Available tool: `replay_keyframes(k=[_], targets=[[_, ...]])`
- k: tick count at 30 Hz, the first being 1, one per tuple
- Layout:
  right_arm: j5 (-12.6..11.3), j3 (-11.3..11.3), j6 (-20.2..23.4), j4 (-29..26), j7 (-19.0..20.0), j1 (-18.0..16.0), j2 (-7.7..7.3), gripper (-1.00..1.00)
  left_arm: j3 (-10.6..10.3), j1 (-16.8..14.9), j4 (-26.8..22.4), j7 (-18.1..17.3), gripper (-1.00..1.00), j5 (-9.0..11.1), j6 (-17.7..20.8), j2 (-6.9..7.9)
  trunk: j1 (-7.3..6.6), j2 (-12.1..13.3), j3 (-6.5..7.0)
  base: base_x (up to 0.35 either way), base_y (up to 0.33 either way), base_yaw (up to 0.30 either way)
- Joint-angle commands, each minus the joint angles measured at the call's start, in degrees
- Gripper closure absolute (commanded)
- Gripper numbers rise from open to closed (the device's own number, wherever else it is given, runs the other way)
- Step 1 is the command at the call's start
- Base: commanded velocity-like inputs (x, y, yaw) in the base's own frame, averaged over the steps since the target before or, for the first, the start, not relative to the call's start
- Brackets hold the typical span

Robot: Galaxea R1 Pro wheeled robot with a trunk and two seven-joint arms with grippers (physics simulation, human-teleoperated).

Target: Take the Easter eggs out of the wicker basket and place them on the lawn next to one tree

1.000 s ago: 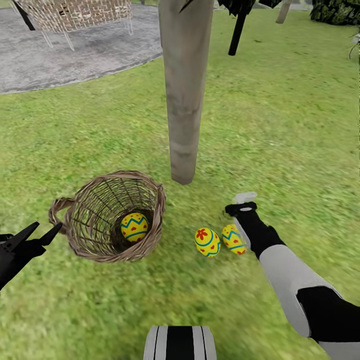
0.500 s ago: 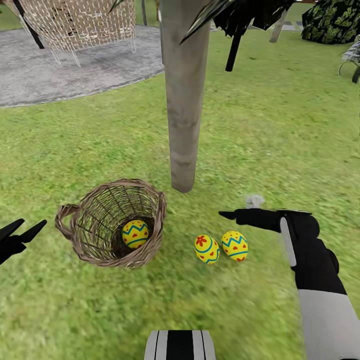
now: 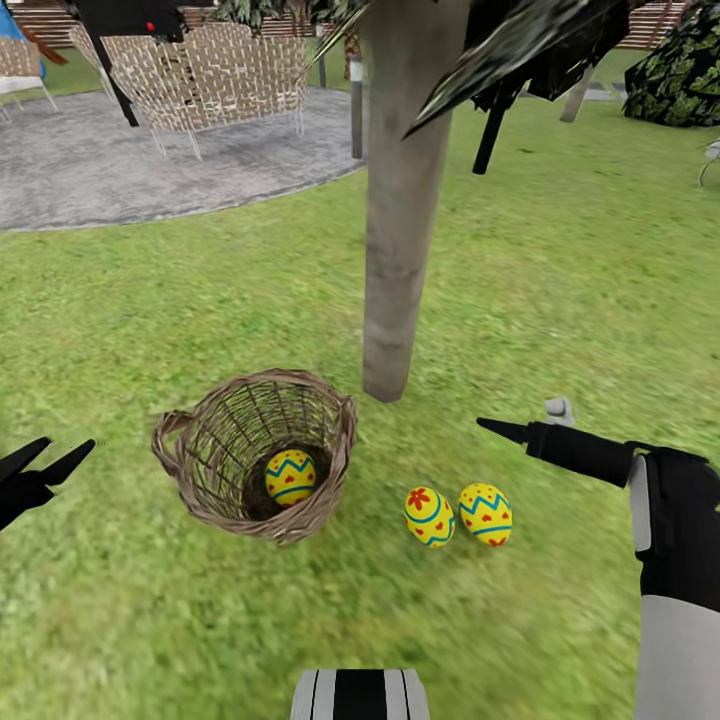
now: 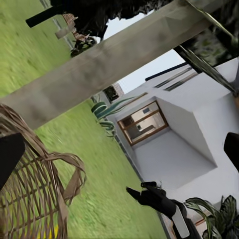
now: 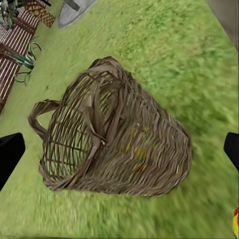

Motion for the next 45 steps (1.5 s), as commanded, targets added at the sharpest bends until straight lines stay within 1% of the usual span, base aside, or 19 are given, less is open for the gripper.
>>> replay_keyframes(k=[1, 9, 14, 35, 36, 39, 41, 43, 44, 45], targets=[[0.02, 0.00, -0.01, 0.03, 0.03, 0.02, 0.02, -1.00, 0.00, 0.00, 0.00, 0.00, -1.00, -0.01, 0.00, -0.01, -0.02, 0.02, 0.23, 0.000, 0.000, 0.288], [0.22, 0.10, 0.05, 0.15, 0.06, 0.16, 0.46, -1.00, -0.08, 0.00, 0.07, 0.00, -1.00, -0.01, -0.01, -0.12, -0.23, 0.12, 2.00, 0.000, 0.000, 0.288], [0.43, 0.22, 0.04, 0.17, 0.07, 1.03, 0.58, -1.00, -0.09, 0.00, 0.05, 0.00, -1.00, -0.01, -0.02, -0.08, -0.36, 0.19, 3.11, 0.000, 0.000, 0.288], [0.71, 0.62, -0.10, 0.18, -0.54, 1.45, 0.62, -1.00, -0.15, 0.00, 0.09, 0.00, -1.00, -0.01, -0.10, -0.24, -0.90, 0.47, 7.76, 0.000, 0.000, 0.288], [0.88, 0.65, -0.10, 0.18, -0.58, 1.45, 0.62, -1.00, -0.16, 0.00, 0.09, 0.00, -1.00, -0.01, -0.09, -0.23, -0.92, 0.48, 7.98, 0.000, 0.000, 0.288], [2.55, 0.71, -0.11, 0.23, -0.77, 1.45, 0.72, -1.00, -0.18, 0.00, 0.09, 0.00, -1.00, -0.01, -0.07, -0.25, -1.00, 0.52, 8.65, 0.000, 0.000, 0.288], [3.56, 1.21, -0.13, 0.44, -0.89, 1.45, 0.84, -1.00, -0.18, 0.00, 0.09, 0.00, -1.00, -0.01, -0.08, -0.25, -1.05, 0.55, 9.09, 0.000, 0.000, 0.288], [4.84, 2.88, -0.15, 0.59, -1.33, 1.45, 1.45, -1.00, -0.18, 0.00, 0.09, 0.00, -1.00, -0.01, -0.08, -0.26, -1.10, 0.58, 9.53, 0.000, 0.000, 0.288], [6.10, 4.51, -0.17, 0.65, -2.10, 1.45, 1.97, -1.00, -0.18, 0.00, 0.09, 0.00, -1.00, -0.01, -0.08, -0.26, -1.13, 0.59, 9.76, 0.000, 0.000, 0.288], [7.01, 5.53, -0.17, 0.70, -2.85, 1.45, 2.32, -1.00, -0.18, 0.00, 0.09, 0.00, -1.00, -0.01, -0.09, -0.26, -1.16, 0.60, 9.98, 0.000, 0.000, 0.288]])
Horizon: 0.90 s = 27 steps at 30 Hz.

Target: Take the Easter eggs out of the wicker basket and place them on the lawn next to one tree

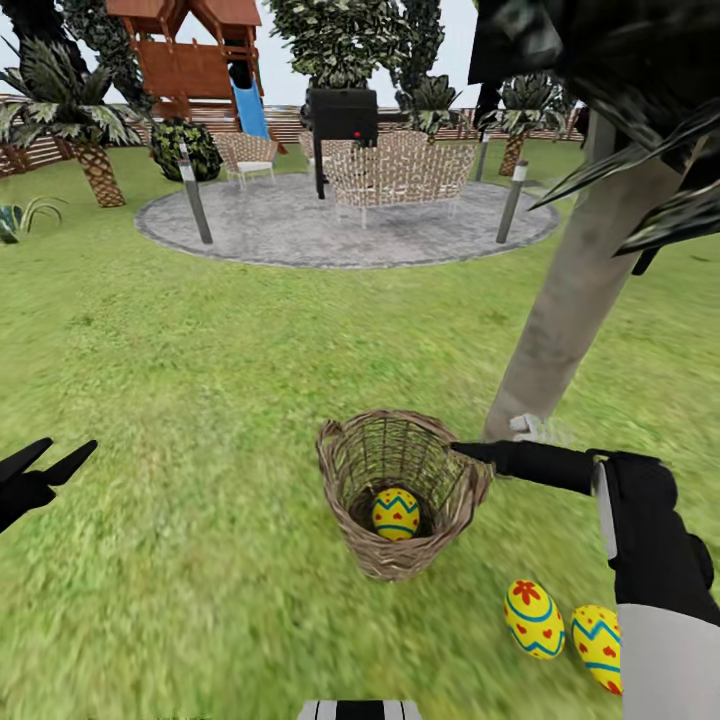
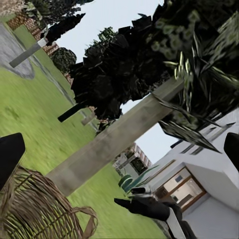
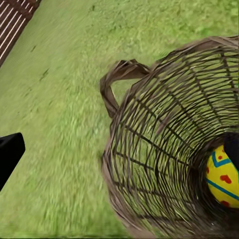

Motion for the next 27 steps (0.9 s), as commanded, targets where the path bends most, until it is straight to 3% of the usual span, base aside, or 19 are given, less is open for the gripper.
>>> replay_keyframes(k=[1, 4, 8, 9, 13, 14, 16, 18, 21, 24, 25, 27], targets=[[1.46, 1.41, -0.02, 0.02, -1.60, 0.00, 0.70, -1.00, 0.04, 0.00, 0.00, 0.00, -1.00, -0.01, -0.01, -0.03, 0.00, 0.00, 0.01, 0.000, 0.000, 0.288], [5.19, 5.93, 0.04, 0.01, -8.97, 0.00, 3.47, -1.00, 0.08, 0.00, 0.00, 0.00, -1.00, 0.06, -0.01, -0.19, 0.00, 0.00, 0.01, 0.000, 0.000, 0.155], [6.41, 10.01, -0.03, 0.18, -19.34, 0.00, 7.45, -1.00, 0.09, 0.00, 0.22, 0.00, -1.00, 0.10, -0.03, -0.26, 0.00, 0.00, 0.01, 0.000, 0.000, 0.028], [6.56, 12.03, -0.08, 0.18, -25.41, 0.00, 9.80, -1.00, 0.06, 0.00, 0.66, 0.00, -1.00, 0.09, -0.02, -0.32, 0.00, 0.00, 0.01, 0.000, 0.000, 0.004], [6.72, 18.80, 0.03, 0.18, -32.39, 0.00, 11.24, -1.00, 0.06, 0.00, 1.05, 0.00, -1.00, 0.13, -0.02, -0.35, 0.00, 0.00, 0.01, 0.000, 0.000, 0.001], [6.61, 21.70, 0.11, 0.20, -35.99, -0.09, 11.81, -1.00, 0.08, 0.00, 1.18, 0.00, -1.00, 0.15, -0.02, -0.31, 0.00, 0.00, 0.01, 0.000, 0.000, 0.000], [6.14, 24.42, 0.23, 0.28, -44.25, -0.44, 12.74, -1.00, 0.08, 0.00, 1.39, 0.00, -1.00, 0.16, -0.02, -0.31, 0.00, 0.00, 0.01, 0.000, 0.000, 0.000], [5.64, 25.55, 0.40, 1.56, -51.29, -1.00, 13.29, -1.00, 0.04, 0.00, 1.48, 0.00, -1.00, 0.17, -0.02, -0.34, 0.00, 0.00, 0.01, 0.005, 0.000, 0.000], [5.55, 25.79, 0.52, 7.08, -52.82, -3.22, 14.31, -1.00, 0.42, 0.00, 1.60, 0.00, -1.00, 0.29, -0.01, -0.87, 0.00, 0.00, 0.01, 0.123, -0.027, 0.000], [5.03, 25.55, 0.53, 19.83, -53.31, -8.79, 14.90, -1.00, 0.55, 0.00, 1.69, 0.00, -1.00, 0.32, -0.20, -1.50, 0.00, 0.00, 0.01, 0.277, 0.031, 0.000], [4.02, 25.41, 0.52, 21.29, -53.34, -9.43, 14.93, -1.00, 0.57, 0.00, 1.46, 0.00, -1.00, 0.33, -0.31, -1.73, 0.00, 0.00, 0.01, 0.158, 0.034, 0.000], [-4.32, 24.65, 0.56, 22.40, -53.42, -10.00, 14.80, -1.00, 0.61, 0.00, 1.28, 0.00, -1.00, 0.36, -0.43, -2.19, 0.00, 0.00, 0.01, 0.039, 0.009, 0.000]])
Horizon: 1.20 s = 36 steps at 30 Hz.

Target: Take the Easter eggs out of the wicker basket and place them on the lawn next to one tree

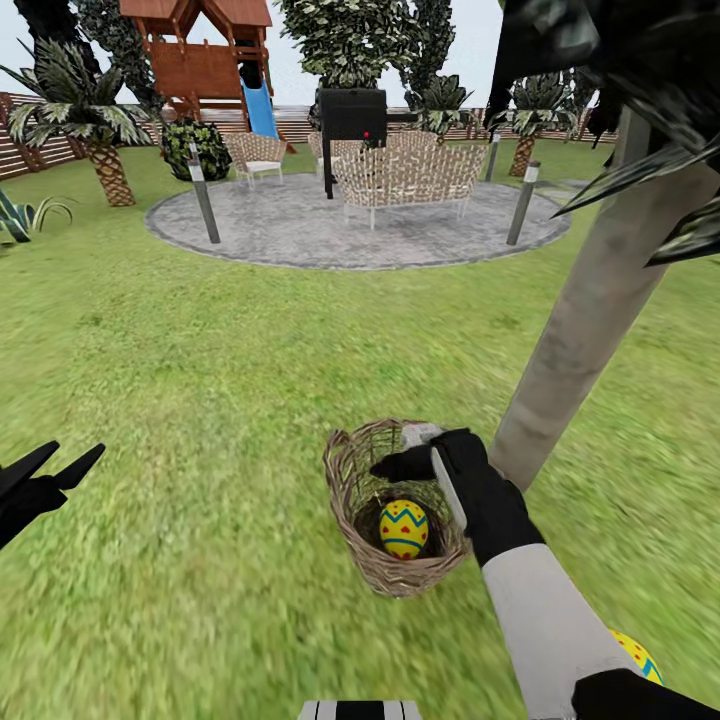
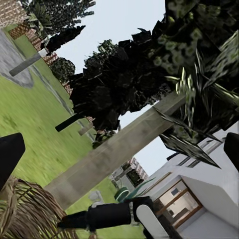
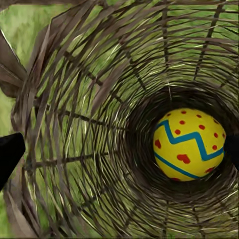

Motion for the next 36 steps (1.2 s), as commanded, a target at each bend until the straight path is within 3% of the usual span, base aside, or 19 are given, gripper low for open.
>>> replay_keyframes(k=[1, 3, 5, 12, 15, 16, 19, 30, 36], targets=[[-1.97, -0.17, 0.00, 0.15, -0.05, -0.05, -0.03, -1.00, 0.00, 0.00, 0.01, 0.00, -1.00, 0.00, -0.01, -0.04, 0.00, 0.00, 0.00, 0.017, 0.004, 0.000], [-4.34, -0.36, 0.02, 0.54, -0.23, -0.09, 0.00, -1.00, 0.01, 0.00, 0.10, 0.00, -1.00, -0.01, -0.02, -0.08, 0.00, 0.00, 0.00, 0.008, 0.002, 0.000], [-5.26, -0.43, 0.11, 0.91, -0.35, -0.11, 0.16, -1.00, 0.01, 0.00, 0.17, 0.00, -1.00, -0.01, -0.02, -0.09, 0.00, 0.00, 0.00, 0.003, 0.001, 0.000], [-5.66, -0.68, 0.28, 3.19, -1.19, -0.12, 0.07, -1.00, -0.02, 0.00, 0.40, 0.00, -1.00, -0.03, -0.03, -0.12, 0.00, 0.00, 0.00, 0.000, 0.000, 0.000], [-5.75, -2.52, 0.23, 4.80, -6.88, -0.12, 0.21, -1.00, -0.10, 0.00, 0.46, 0.00, -1.00, -0.08, -0.03, -0.10, 0.00, 0.00, 0.00, 0.000, 0.000, 0.000], [-5.88, -3.37, 0.21, 5.05, -10.67, -0.12, 0.26, -1.00, -0.14, 0.00, 0.46, 0.00, -1.00, -0.09, -0.03, -0.10, 0.00, 0.00, 0.00, 0.000, 0.000, 0.000], [-5.95, -3.87, 0.20, 5.19, -13.65, -0.12, 0.28, -1.00, -0.10, 0.00, 0.48, 0.00, -1.00, -0.08, -0.07, -0.16, 0.00, 0.00, 0.00, 0.000, 0.000, 0.000], [-5.97, -4.04, 0.18, 5.85, -14.27, -1.03, 0.29, -1.00, -0.21, 0.00, 0.43, 0.00, -1.00, -0.10, -0.06, -0.11, 0.00, 0.00, 0.00, 0.078, 0.000, 0.000], [-6.18, -4.74, 0.12, 13.10, -14.27, -3.77, 0.32, -1.00, -0.04, 0.07, 0.44, 0.00, -1.00, -0.02, -0.28, -0.18, 0.00, 0.00, 0.00, 0.071, 0.000, 0.000]])
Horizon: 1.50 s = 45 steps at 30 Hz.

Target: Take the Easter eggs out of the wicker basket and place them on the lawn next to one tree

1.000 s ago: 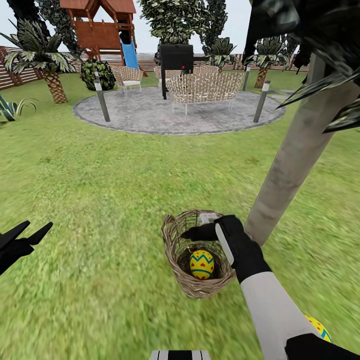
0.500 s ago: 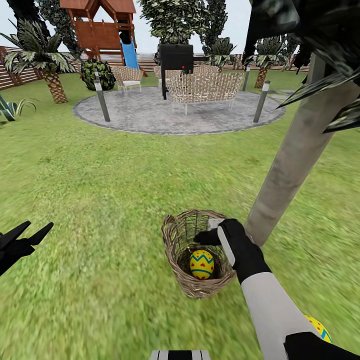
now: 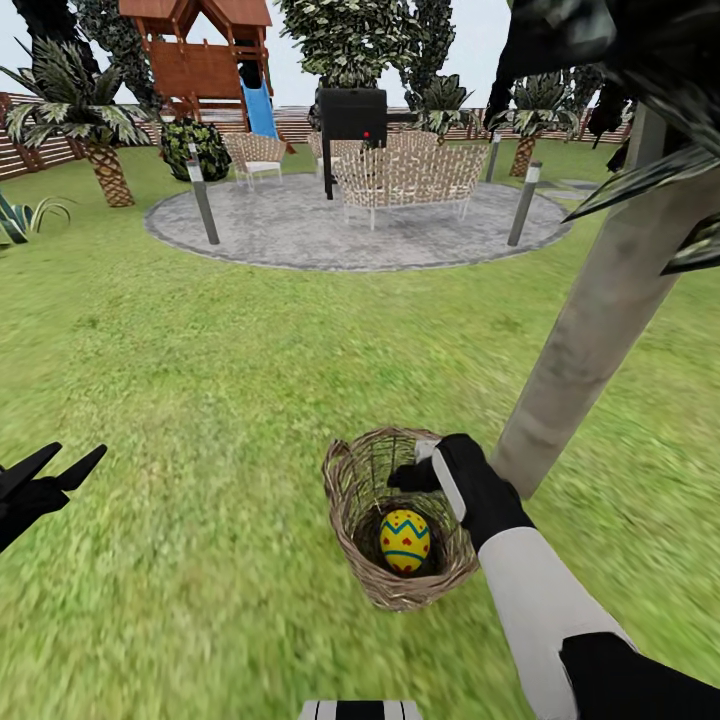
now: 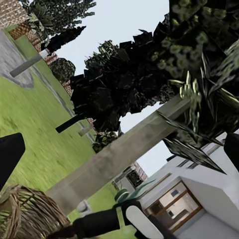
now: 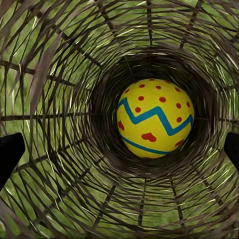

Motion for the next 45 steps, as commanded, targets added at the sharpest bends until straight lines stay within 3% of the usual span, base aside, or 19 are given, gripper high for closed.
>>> replay_keyframes(k=[1, 4, 12, 25, 33, 38, 45], targets=[[-0.03, -0.11, 0.00, 0.61, -0.02, -0.18, 0.02, -1.00, 0.02, 0.01, 0.00, 0.00, -1.00, 0.00, -0.01, 0.00, 0.00, 0.00, 0.00, 0.008, 0.000, 0.000], [0.01, -0.27, 0.00, 1.47, -0.07, -0.41, -0.02, -1.00, 0.01, 0.01, -0.01, 0.00, -1.00, 0.01, -0.01, -0.04, 0.00, 0.00, 0.00, 0.004, 0.000, 0.000], [0.04, -2.65, -0.10, 3.84, -0.33, -0.49, -0.03, -1.00, -0.08, 0.01, -0.14, 0.00, -1.00, -0.05, -0.01, 0.00, 0.21, -0.11, -1.77, 0.000, 0.000, 0.000], [0.38, -2.81, -0.87, 4.09, -0.41, -1.88, -0.03, -1.00, -0.21, 0.01, -0.31, 0.00, -1.00, -0.02, -0.01, 0.00, 0.54, -0.28, -4.65, 0.000, 0.000, 0.000], [0.86, -2.52, -4.28, 5.09, -0.59, -2.42, 0.30, -1.00, -0.30, 0.01, -0.57, 0.00, -1.00, -0.08, -0.01, 0.00, 0.75, -0.39, -6.42, 0.000, 0.000, 0.000], [0.43, -2.49, -7.20, 5.91, -5.75, -2.62, 0.30, -1.00, -0.30, 0.01, -0.57, 0.00, -1.00, -0.07, -0.01, 0.00, 0.88, -0.46, -7.53, 0.000, 0.000, 0.000], [0.38, -2.49, -8.43, 8.27, -7.29, -3.72, 0.30, -1.00, -0.29, 0.01, -0.57, 0.00, -1.00, -0.03, -0.01, 0.00, 1.06, -0.55, -9.08, 0.000, 0.000, 0.000]])
